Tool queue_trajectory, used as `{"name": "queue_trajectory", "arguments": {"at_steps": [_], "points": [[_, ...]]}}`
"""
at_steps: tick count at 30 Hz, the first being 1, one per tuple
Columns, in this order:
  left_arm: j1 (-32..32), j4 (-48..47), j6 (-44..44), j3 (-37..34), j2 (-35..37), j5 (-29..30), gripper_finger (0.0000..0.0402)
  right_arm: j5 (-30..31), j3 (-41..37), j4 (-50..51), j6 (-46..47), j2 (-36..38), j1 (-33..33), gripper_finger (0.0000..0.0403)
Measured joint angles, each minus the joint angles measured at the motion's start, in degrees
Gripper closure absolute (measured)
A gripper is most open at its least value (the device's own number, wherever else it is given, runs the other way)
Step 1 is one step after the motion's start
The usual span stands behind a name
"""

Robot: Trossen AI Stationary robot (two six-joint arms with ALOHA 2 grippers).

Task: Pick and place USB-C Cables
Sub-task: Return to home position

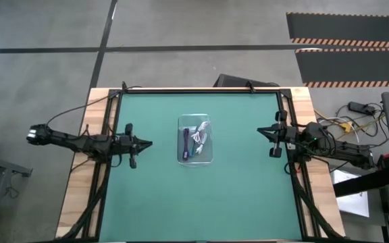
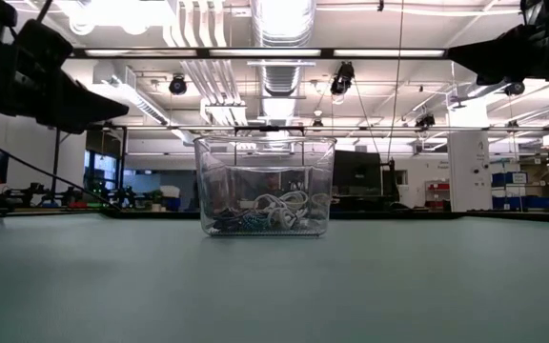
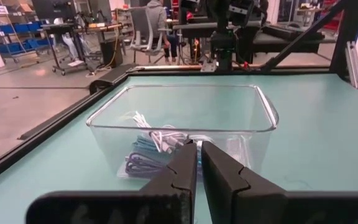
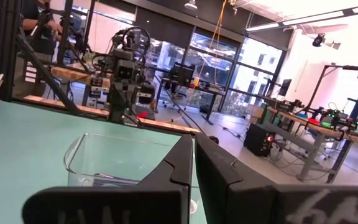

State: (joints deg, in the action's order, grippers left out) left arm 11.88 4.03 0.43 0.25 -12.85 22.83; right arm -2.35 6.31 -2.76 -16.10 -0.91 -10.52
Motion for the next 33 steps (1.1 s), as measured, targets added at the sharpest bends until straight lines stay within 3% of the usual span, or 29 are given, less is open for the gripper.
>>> {"name": "queue_trajectory", "arguments": {"at_steps": [33], "points": [[0.0,0.0,0.0,0.0,-7.4,0.0,0.0393,0.0,0.0,0.0,0.0,0.0,0.0,0.0394]]}}
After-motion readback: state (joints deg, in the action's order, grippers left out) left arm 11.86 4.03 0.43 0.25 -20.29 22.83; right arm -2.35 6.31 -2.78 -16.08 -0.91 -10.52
